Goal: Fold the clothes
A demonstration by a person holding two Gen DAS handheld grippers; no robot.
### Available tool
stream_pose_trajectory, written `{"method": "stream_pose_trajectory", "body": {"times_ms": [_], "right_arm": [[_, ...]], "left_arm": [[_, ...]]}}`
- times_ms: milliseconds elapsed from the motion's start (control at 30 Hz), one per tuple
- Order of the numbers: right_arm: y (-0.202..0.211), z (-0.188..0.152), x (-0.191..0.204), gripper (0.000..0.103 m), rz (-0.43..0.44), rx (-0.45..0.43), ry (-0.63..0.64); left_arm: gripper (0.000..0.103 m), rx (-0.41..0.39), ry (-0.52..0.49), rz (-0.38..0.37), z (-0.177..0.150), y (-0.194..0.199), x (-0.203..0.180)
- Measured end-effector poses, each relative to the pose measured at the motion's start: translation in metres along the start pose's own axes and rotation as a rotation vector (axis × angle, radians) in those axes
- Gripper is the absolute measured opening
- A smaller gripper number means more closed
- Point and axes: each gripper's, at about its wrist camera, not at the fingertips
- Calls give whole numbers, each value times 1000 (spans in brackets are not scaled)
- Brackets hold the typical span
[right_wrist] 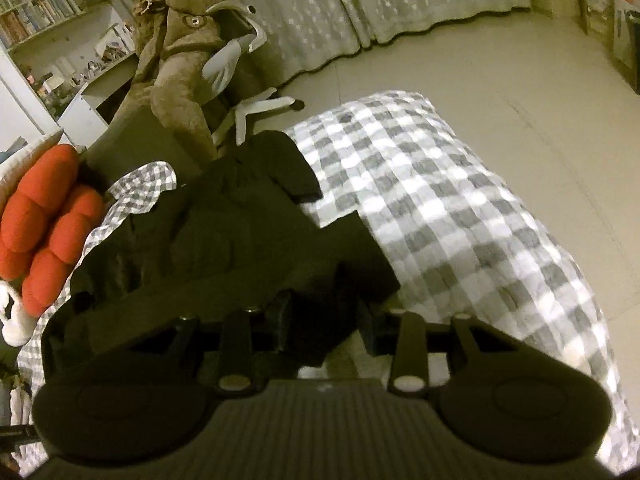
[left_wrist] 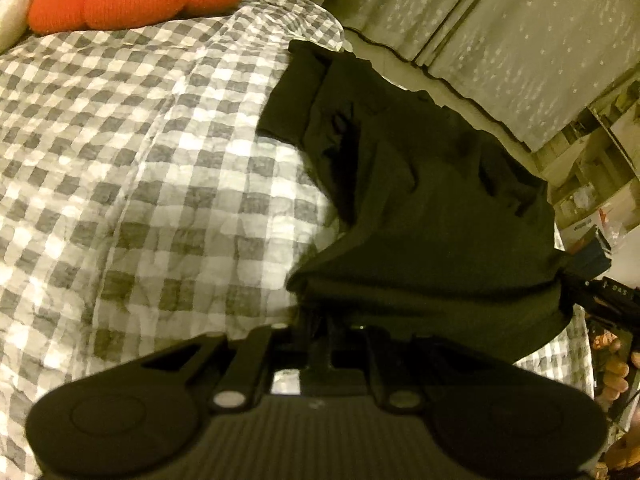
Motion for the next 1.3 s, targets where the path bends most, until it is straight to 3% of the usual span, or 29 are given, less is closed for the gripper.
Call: {"method": "stream_pose_trajectory", "body": {"times_ms": [33,100,167,300,933,1300], "right_arm": [[1,0,-1,38,-8,6,2],[2,1,-2,18,-26,19,5],[6,1,-6,8,-30,42,-14],[27,-2,-21,6,-5,72,-72],[109,-11,-58,4,137,76,-121],[129,-22,-72,4,271,140,-133]], "left_arm": [[7,2,3,-3,0,1,1],[6,5,9,-9,-1,3,2],[1,8,15,-14,-1,4,3],[0,15,27,-26,-2,8,6],[0,55,99,-181,-6,56,23],[0,89,173,-356,-7,83,39]]}}
Point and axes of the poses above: each gripper's, at about its wrist camera, not at the fingertips, and y roughly against the way its jaws point, x to its left, z to its top, and after that the axes turned 5 degrees about -z, right-handed
